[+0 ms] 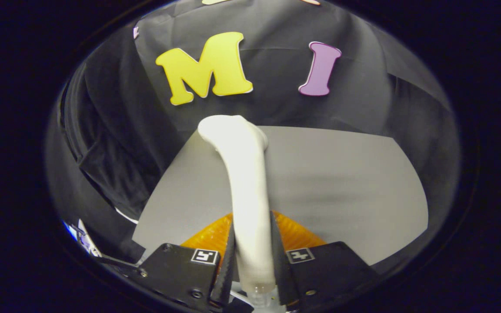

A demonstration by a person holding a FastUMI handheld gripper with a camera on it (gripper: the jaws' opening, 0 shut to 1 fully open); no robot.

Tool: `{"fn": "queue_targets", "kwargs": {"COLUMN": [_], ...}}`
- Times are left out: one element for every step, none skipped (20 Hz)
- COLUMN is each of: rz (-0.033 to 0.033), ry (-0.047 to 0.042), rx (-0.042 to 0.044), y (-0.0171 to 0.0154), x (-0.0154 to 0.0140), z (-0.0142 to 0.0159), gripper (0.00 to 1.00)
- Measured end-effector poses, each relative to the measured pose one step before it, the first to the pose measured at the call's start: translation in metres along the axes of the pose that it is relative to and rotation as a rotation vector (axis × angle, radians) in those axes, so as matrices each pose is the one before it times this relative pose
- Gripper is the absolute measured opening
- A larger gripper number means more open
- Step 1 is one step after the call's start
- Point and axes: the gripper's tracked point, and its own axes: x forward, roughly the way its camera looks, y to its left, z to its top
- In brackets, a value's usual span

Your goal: Iron the clothes twice with a garment steamer, once on the left side and once on the right side.

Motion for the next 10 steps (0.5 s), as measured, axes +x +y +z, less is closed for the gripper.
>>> {"fn": "queue_targets", "kwargs": {"rz": [-0.00114, -0.00109, -0.00079, 0.00113, 0.00269, 0.00445, 0.00317, -0.00098, -0.00258, 0.00084], "ry": [0.00402, 0.00162, -0.00072, -0.00583, -0.00943, -0.01251, -0.01076, -0.00834, -0.00536, -0.00571], "rx": [-0.0084, -0.00614, -0.00264, 0.0084, 0.01089, 0.00887, 0.00977, 0.01033, 0.00483, 0.01033], "y": [0.00131, -0.00011, -0.00081, 0.00051, 0.00094, 0.00087, 0.00118, 0.00118, 0.00028, 0.00037], "x": [0.00339, -0.00048, -0.0001, -0.00108, -0.00053, 0.00063, 0.00018, 0.00022, -0.0012, -0.0017], "z": [-0.00077, 0.00072, 0.00071, -0.00074, 0.00108, 0.00023, 0.00058, -0.00044, 0.00024, -0.00241], "gripper": [0.48, 0.45, 0.42, 0.39, 0.38, 0.35, 0.33, 0.32, 0.3, 0.3]}}
